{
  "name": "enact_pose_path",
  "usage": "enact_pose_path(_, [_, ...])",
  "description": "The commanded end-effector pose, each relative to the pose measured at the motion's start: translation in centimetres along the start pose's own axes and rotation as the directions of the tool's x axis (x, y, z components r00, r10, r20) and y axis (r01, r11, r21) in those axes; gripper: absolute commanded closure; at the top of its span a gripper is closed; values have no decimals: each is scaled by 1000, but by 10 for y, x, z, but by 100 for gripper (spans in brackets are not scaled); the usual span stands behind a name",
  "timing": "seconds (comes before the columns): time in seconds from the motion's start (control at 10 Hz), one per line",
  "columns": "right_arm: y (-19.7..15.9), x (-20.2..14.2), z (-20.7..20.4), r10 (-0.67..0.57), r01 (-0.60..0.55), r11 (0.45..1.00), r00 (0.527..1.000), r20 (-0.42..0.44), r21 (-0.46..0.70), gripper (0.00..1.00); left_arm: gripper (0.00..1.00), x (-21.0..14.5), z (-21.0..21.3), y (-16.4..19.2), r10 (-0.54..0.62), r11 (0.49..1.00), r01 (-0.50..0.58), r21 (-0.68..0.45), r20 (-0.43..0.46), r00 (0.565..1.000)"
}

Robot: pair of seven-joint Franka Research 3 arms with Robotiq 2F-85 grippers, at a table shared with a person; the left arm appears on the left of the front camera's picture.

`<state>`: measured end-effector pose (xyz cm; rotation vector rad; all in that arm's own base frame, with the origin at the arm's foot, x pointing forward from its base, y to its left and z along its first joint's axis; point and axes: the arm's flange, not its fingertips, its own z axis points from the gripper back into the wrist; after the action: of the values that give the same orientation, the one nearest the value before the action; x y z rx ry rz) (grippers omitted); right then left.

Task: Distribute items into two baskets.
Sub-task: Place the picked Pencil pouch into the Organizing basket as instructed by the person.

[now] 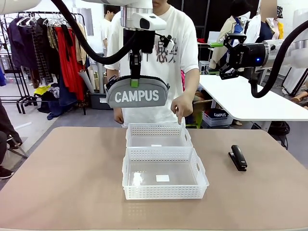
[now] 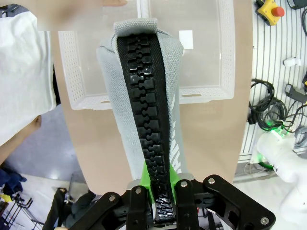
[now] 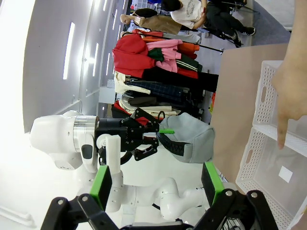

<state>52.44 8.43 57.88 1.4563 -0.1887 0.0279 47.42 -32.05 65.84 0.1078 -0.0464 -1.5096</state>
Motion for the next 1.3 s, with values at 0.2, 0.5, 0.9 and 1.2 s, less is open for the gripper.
enact_pose_path(0.2, [2,0,0,3,-3,1000,1000,0,1,0,100,0,2,-1,-1,1000,1,7,4,1000])
enact_pose_path(0.5, [2,0,0,3,-3,1000,1000,0,1,0,100,0,2,-1,-1,1000,1,7,4,1000])
enact_pose_path(0.9, [2,0,0,3,-3,1000,1000,0,1,0,100,20,-7,-3,-14,998,13,-69,-8,1000])
enact_pose_path(1.2, [2,0,0,3,-3,1000,1000,0,1,0,100,55,-38,-5,-19,993,22,-118,28,999])
